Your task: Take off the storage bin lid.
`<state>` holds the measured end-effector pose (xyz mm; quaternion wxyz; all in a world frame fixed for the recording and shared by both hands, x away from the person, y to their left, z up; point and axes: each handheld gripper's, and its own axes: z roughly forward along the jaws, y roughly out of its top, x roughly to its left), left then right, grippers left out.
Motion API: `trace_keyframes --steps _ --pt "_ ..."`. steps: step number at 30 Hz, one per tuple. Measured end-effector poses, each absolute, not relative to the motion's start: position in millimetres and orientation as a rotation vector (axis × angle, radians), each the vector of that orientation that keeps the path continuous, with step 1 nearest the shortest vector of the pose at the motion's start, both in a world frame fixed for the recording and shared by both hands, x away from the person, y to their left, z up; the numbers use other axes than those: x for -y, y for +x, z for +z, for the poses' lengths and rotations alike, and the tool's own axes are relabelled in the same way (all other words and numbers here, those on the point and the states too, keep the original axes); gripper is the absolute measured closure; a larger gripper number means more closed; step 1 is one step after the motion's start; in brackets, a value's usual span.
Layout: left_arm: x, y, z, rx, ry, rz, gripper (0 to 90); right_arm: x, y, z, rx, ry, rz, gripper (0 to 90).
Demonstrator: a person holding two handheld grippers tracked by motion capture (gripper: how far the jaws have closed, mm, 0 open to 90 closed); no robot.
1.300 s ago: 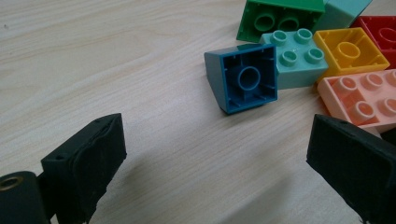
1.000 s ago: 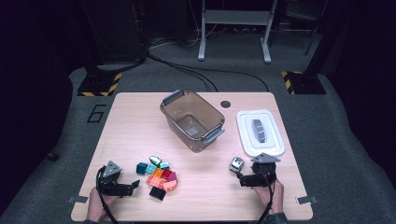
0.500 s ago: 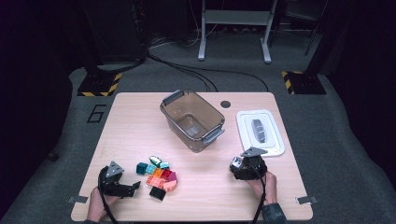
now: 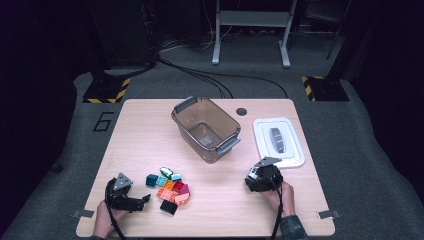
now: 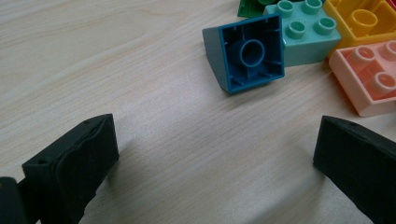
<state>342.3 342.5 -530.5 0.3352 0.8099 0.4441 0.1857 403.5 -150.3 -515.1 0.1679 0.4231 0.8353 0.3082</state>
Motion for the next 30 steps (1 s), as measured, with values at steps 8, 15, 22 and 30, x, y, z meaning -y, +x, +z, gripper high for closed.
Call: trace_keyframes --steps 8,15,22,30 --pt "-341 342 -531 -1.166 2.099 0.489 0.0 152 403 -517 -2.374 1.186 0.904 23.1" --pt "-341 342 -531 -1.166 2.101 0.487 0.0 153 402 -516 -2.372 1.189 0.916 23.3" --pt "-341 342 -531 -1.166 2.1 0.488 0.0 155 400 -508 -2.338 1.185 0.948 23.3" --pt "-342 342 -531 -1.163 2.107 0.489 0.0 155 400 -492 -2.32 1.178 0.953 23.3"
